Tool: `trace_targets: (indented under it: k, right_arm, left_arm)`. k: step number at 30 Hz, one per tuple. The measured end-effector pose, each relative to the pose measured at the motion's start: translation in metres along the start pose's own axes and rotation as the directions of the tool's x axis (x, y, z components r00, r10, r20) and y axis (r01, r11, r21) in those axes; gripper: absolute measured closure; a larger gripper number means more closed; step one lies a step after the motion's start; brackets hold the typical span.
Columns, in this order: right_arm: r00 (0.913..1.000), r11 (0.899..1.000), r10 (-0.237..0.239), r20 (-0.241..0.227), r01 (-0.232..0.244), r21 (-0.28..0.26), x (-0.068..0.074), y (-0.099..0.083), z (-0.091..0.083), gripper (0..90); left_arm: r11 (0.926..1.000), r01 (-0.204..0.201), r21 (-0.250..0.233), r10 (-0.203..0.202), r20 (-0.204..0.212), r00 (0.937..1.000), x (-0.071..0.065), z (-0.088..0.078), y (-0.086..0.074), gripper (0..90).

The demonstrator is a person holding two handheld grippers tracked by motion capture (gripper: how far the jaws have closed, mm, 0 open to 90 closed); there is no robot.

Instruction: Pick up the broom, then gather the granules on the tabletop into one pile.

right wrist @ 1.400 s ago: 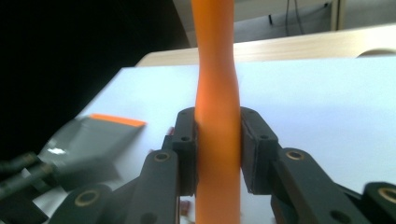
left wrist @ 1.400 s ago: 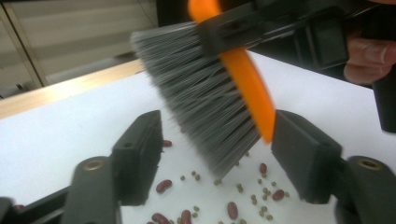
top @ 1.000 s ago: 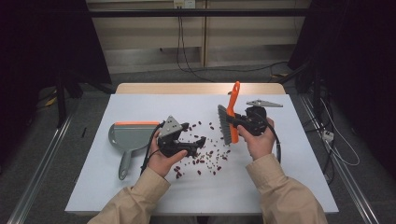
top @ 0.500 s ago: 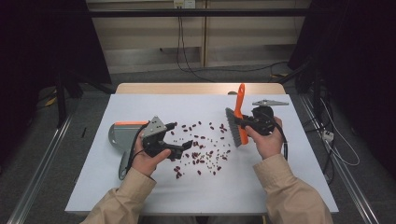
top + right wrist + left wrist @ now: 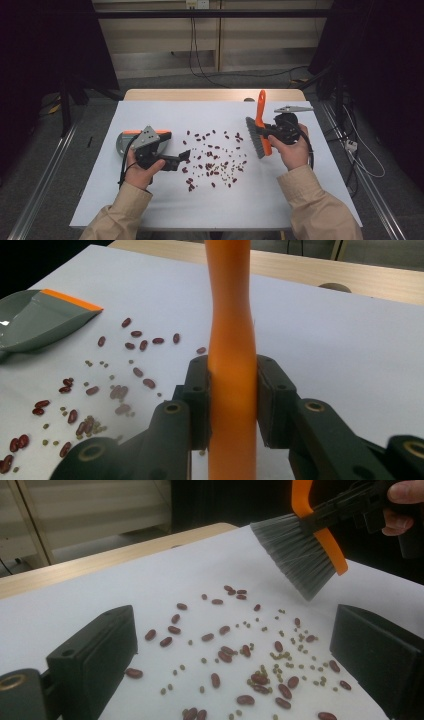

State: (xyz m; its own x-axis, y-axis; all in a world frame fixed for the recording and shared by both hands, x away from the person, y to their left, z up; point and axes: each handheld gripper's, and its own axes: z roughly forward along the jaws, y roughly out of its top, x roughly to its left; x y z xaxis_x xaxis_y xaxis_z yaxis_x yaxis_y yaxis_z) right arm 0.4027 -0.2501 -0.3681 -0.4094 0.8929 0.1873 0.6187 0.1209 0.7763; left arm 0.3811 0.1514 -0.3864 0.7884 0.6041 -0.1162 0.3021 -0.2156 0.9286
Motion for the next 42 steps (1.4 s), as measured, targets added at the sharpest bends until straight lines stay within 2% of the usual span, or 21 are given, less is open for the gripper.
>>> trace_targets:
  k: [10, 14, 19, 22, 27, 29, 32, 35, 42]
  right_arm:
    - [0.9997, 0.999, -0.013, 0.019, 0.012, 0.050, -0.012, -0.003, -0.004, 70.6]
    - [0.9997, 0.998, -0.009, 0.021, 0.008, 0.066, -0.017, -0.004, -0.006, 70.6]
    - [0.9983, 0.995, -0.018, 0.055, 0.013, 0.103, -0.026, -0.003, -0.004, 70.6]
    - [0.9975, 0.992, -0.012, 0.070, 0.003, 0.127, -0.031, -0.005, 0.001, 70.7]
    - [0.9957, 0.991, -0.034, 0.086, 0.023, 0.131, -0.033, -0.005, 0.010, 70.9]
    - [0.9948, 0.990, -0.043, 0.092, 0.029, 0.141, -0.033, -0.006, 0.017, 71.0]
    - [0.9895, 0.986, -0.073, 0.125, 0.052, 0.160, -0.033, -0.007, 0.030, 70.9]
    - [0.9903, 0.986, -0.061, 0.125, 0.040, 0.162, -0.033, -0.007, 0.037, 70.8]
    - [0.9877, 0.983, -0.087, 0.130, 0.064, 0.171, -0.030, -0.009, 0.045, 69.6]
  left_arm:
    - [0.9998, -0.014, 0.015, 0.014, 0.006, 0.9999, 0.008, -0.015, -0.006, 4.6]
    - [0.9999, -0.007, 0.011, 0.007, -0.005, 1.0000, 0.013, -0.021, -0.009, 4.6]
    - [0.9998, -0.005, 0.020, 0.005, -0.002, 1.0000, 0.017, -0.026, -0.013, 4.6]
    - [0.9998, -0.002, 0.022, 0.002, -0.009, 1.0000, 0.020, -0.029, -0.015, 4.6]
    - [0.9995, 0.006, 0.032, -0.006, -0.013, 0.9999, 0.021, -0.032, -0.019, 4.6]
    - [0.9995, 0.003, 0.031, -0.002, -0.014, 0.9999, 0.021, -0.033, -0.020, 4.6]
    - [0.9995, 0.006, 0.032, -0.006, -0.019, 0.9998, 0.021, -0.034, -0.021, 4.6]
    - [0.9995, 0.009, 0.031, -0.009, -0.016, 0.9998, 0.021, -0.035, -0.022, 4.6]
    - [0.9993, 0.011, 0.036, -0.010, -0.016, 0.9998, 0.024, -0.036, -0.025, 4.6]
